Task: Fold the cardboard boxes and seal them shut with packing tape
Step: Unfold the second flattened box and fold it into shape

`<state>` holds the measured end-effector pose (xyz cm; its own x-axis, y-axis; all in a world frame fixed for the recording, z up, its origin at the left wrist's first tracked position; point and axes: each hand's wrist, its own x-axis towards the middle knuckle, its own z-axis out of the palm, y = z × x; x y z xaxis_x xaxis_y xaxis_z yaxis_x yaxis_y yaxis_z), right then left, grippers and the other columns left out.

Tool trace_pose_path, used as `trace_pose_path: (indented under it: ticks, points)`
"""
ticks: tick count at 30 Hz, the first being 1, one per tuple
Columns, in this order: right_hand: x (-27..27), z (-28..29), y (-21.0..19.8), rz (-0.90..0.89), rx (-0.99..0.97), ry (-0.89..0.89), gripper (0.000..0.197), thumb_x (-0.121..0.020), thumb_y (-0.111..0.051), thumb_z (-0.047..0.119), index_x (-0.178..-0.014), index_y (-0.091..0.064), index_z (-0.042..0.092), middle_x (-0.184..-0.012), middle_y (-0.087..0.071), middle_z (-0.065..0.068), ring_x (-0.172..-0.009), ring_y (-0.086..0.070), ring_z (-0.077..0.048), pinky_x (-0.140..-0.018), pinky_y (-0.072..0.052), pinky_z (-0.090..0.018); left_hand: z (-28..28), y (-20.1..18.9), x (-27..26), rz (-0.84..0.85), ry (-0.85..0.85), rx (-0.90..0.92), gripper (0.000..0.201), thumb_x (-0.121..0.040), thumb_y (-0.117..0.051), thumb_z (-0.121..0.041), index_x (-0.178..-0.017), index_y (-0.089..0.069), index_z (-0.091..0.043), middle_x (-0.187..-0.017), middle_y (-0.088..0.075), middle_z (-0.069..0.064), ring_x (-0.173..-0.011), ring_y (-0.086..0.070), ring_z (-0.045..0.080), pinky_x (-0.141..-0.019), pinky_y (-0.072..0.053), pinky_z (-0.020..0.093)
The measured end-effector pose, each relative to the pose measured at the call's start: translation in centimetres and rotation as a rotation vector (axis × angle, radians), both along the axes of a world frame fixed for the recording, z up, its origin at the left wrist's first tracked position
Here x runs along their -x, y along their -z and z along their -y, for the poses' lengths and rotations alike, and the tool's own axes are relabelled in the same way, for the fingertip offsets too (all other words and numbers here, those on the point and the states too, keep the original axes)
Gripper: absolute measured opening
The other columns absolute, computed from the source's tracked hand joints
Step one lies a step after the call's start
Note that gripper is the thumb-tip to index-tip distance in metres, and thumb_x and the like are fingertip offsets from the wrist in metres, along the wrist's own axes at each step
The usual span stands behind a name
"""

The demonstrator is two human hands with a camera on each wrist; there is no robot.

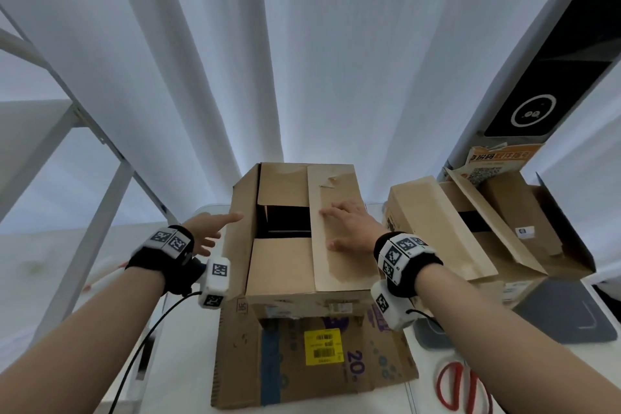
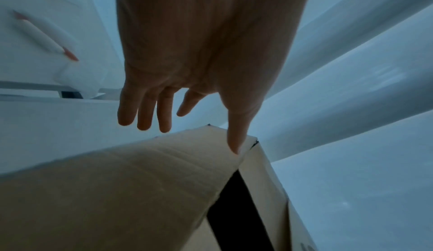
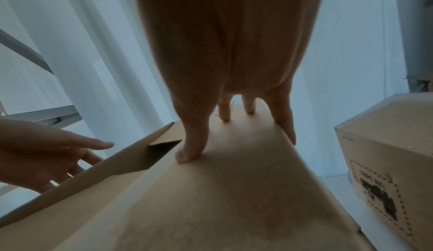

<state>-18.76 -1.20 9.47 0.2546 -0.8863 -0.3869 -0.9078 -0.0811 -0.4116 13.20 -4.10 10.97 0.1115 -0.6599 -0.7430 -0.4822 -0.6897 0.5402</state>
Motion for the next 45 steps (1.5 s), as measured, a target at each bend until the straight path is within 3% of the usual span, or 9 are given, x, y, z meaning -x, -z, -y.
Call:
trace_pose_path:
  ticks: [8, 12, 17, 22, 26, 33, 37, 42, 45]
  points:
    - [0.1, -0.6, 0.1, -0.030, 0.000, 0.007, 0.078, -0.089, -0.070, 0.037, -0.153, -0.026, 0.037, -0.162, -0.015, 0.005, -0.152, 0.000, -0.025, -0.121, -0.018, -0.056, -3.2, 2.4, -0.7, -0.042, -0.013, -0.140, 0.104, -0.069, -0.073, -0.069, -0.143, -0.041, -0.005, -0.130, -0.057, 0.015, -0.112, -0.057, 0.030, -0.089, -0.046, 0.044]
    - [0.0, -0.2, 0.1, -0.061, -0.012, 0.010, 0.078, -0.089, -0.070, 0.038, -0.153, -0.025, 0.039, -0.163, -0.013, 0.007, -0.152, 0.001, -0.024, -0.118, -0.022, -0.059, -3.1, 0.3, -2.4, 0.045, 0.052, -0.026, 0.073, -0.077, -0.080, -0.045, -0.128, -0.054, 0.000, -0.108, -0.066, 0.013, -0.096, -0.064, 0.026, -0.080, -0.055, 0.037]
    - [-0.6, 0.3, -0.2, -0.098, -0.016, -0.016, 0.078, -0.089, -0.069, 0.040, -0.153, -0.025, 0.037, -0.161, -0.015, 0.004, -0.151, -0.001, -0.027, -0.116, -0.022, -0.063, -3.1, -4.6, -4.6, 0.099, 0.085, 0.191, 0.028, -0.087, -0.074, -0.009, -0.109, -0.061, 0.002, -0.109, -0.068, 0.021, -0.094, -0.067, 0.031, -0.079, -0.057, 0.040]
    - [-0.6, 0.3, 0.2, -0.098, -0.011, 0.000, 0.079, -0.087, -0.069, 0.043, -0.153, -0.024, 0.039, -0.160, -0.014, 0.006, -0.151, -0.001, -0.027, -0.115, -0.023, -0.063, -4.4, -8.7, -1.5, -0.014, 0.189, 0.308, 0.023, -0.098, -0.059, -0.014, -0.119, -0.060, -0.006, -0.108, -0.070, 0.015, -0.093, -0.071, 0.026, -0.066, -0.058, 0.027]
    - [-0.3, 0.1, 0.5, -0.085, -0.010, 0.002, 0.082, -0.088, -0.069, 0.043, -0.154, -0.021, 0.040, -0.161, -0.013, 0.007, -0.152, 0.001, -0.025, -0.117, -0.022, -0.062, -5.0, -9.7, 3.9, -0.077, 0.305, 0.328, 0.037, -0.097, -0.058, -0.041, -0.119, -0.063, -0.012, -0.112, -0.069, 0.008, -0.098, -0.069, 0.020, -0.065, -0.059, 0.026]
    - [0.1, -0.6, 0.8, -0.008, -0.031, 0.024, 0.088, -0.092, -0.065, 0.042, -0.159, -0.009, 0.028, -0.166, -0.002, 0.009, -0.153, 0.011, -0.022, -0.124, -0.006, -0.051, -4.1, -4.6, 10.7, 0.317, 0.744, 0.325, 0.059, -0.100, -0.042, -0.053, -0.145, -0.046, -0.015, -0.150, -0.045, 0.008, -0.138, -0.039, 0.026, -0.113, -0.032, 0.039]
    - [0.4, -0.7, 0.6, 0.057, -0.054, 0.039, 0.073, -0.100, -0.056, 0.024, -0.159, -0.013, 0.023, -0.167, 0.000, 0.008, -0.153, 0.012, -0.020, -0.124, -0.001, -0.043, -3.5, -1.0, 13.3, 0.646, 0.896, 0.242, 0.087, -0.082, -0.042, -0.080, -0.138, -0.047, -0.013, -0.149, -0.037, 0.026, -0.135, -0.036, 0.042, -0.110, -0.034, 0.052]
    - [2.2, -0.5, -0.1, 0.329, -0.108, 0.131, 0.076, -0.085, -0.036, -0.018, -0.154, -0.033, 0.014, -0.163, -0.018, 0.001, -0.153, -0.007, -0.018, -0.121, 0.000, -0.025, -2.5, -0.1, 17.4, 0.683, 0.871, 0.180, 0.130, -0.046, -0.022, -0.103, -0.123, -0.061, -0.005, -0.134, -0.055, 0.026, -0.123, -0.050, 0.045, -0.106, -0.038, 0.054]
    - [2.8, -0.4, -0.3, 0.400, -0.098, 0.162, 0.080, -0.080, -0.031, -0.024, -0.150, -0.041, 0.013, -0.162, -0.025, 0.001, -0.151, -0.015, -0.015, -0.108, -0.004, -0.011, -2.7, -0.9, 19.2, 0.750, 0.767, 0.091, 0.141, -0.048, -0.038, -0.102, -0.146, -0.037, -0.001, -0.152, -0.031, 0.032, -0.137, -0.034, 0.052, -0.110, -0.035, 0.058]
